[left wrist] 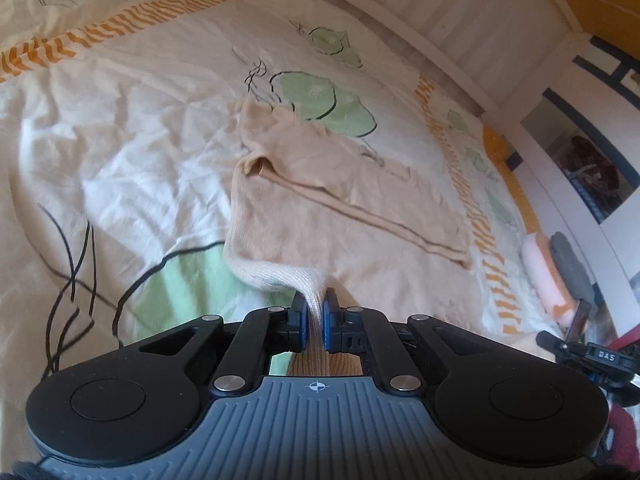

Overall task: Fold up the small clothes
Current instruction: 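Grasp the ribbed hem with the left gripper while the right gripper grasps it too, lift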

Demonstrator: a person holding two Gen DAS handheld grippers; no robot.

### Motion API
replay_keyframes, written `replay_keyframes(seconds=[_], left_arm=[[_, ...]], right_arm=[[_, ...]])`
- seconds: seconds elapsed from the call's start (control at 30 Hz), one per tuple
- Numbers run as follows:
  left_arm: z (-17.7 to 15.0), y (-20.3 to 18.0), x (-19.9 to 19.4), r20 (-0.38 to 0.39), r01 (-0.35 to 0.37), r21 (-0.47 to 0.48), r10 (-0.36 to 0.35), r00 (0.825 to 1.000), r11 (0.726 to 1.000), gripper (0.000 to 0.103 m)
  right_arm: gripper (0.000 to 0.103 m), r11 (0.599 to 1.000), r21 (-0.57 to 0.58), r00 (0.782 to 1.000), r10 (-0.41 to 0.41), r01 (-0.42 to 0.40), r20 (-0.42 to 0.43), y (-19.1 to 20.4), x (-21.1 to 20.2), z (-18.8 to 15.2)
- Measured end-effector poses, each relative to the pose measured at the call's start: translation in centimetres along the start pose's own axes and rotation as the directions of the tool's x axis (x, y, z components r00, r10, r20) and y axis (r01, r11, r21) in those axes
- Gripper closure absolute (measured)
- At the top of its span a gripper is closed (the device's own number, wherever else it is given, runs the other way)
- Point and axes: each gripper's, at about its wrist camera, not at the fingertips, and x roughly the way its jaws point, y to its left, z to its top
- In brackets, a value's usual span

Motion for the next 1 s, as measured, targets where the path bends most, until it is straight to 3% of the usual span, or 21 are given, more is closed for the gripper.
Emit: replay_keyframes(seconds=[0.2, 0.5, 0.7, 1.0], left_arm=[[4.8, -0.7, 1.0, 0.089, 0.031, 0.009, -0.031, 0.996, 0.999, 0.096], [11.2, -1.4, 5.2, 0.149, 0.037, 0.057, -0.045, 0.988, 0.998, 0.096], [14.4, -0.9, 9.5, 0.157, 0.008, 0.066, -0.018, 0.987, 0.998, 0.096], [16.3, 1.8, 16.7, 0.08, -0.047, 0.007, 0.046, 0.996, 0.999, 0.096]], right_arm=[[0.09, 1.0, -0.004, 0.999, 0.0, 0.0, 0.049, -0.8, 2.1, 3.6], [0.09, 1.0, -0.009, 0.992, -0.017, 0.018, 0.127, -2.2, 6.8, 10.0], [0.09, 0.998, 0.012, 0.986, -0.062, 0.061, 0.155, -4.0, 10.9, 13.3], [0.09, 0.987, 0.043, 0.982, -0.156, 0.152, 0.106, -7.3, 17.1, 15.4]])
